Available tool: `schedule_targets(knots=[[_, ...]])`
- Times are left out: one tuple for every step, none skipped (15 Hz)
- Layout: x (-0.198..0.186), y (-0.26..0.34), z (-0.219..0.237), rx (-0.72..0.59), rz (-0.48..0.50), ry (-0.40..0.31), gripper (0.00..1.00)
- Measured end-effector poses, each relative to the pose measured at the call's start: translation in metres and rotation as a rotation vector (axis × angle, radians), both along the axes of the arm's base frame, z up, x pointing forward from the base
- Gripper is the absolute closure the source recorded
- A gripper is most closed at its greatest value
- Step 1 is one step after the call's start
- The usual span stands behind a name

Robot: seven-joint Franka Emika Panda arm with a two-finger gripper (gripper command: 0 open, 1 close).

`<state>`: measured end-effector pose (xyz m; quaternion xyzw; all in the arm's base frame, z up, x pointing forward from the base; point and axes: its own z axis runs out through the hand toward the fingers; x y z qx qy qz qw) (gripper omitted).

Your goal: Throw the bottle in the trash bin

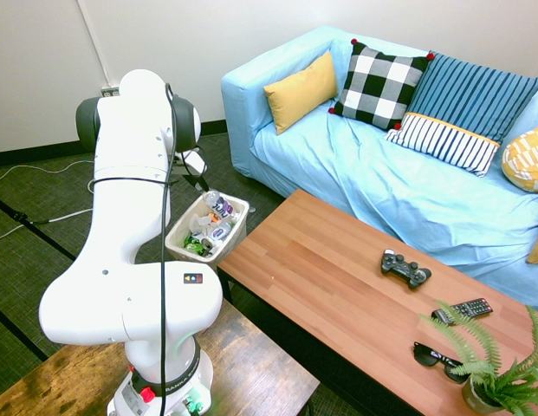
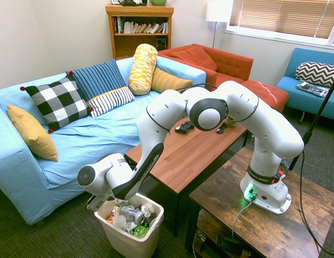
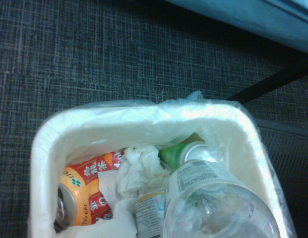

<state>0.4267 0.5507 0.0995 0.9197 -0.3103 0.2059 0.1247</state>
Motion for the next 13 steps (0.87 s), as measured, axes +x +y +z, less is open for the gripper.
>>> schedule_targets(knots=[[-0.002, 0.004, -0.003, -0.001, 0.001, -0.003, 0.0], [-0.002, 0.006, -0.003, -0.001, -0.001, -0.005, 0.0], [-0.001, 0.007, 0.0, 0.001, -0.006, -0.008, 0.0], [0.003, 0.009, 0.004, 0.003, -0.013, -0.011, 0.0], [0.005, 0.009, 0.007, 0.005, -0.019, -0.013, 0.0], [0.008, 0.009, 0.009, 0.008, -0.024, -0.014, 0.0], [0.009, 0.009, 0.01, 0.006, -0.028, -0.016, 0.0], [0.009, 0.009, 0.01, 0.001, -0.032, -0.017, 0.0], [0.008, 0.009, 0.011, -0.007, -0.04, -0.013, 0.0], [0.006, 0.009, 0.012, -0.014, -0.046, -0.012, 0.0], [0.006, 0.01, 0.015, -0.016, -0.053, -0.011, 0.0], [0.008, 0.009, 0.019, -0.013, -0.059, -0.013, 0.0], [0.01, 0.008, 0.023, -0.012, -0.067, -0.015, 0.0]])
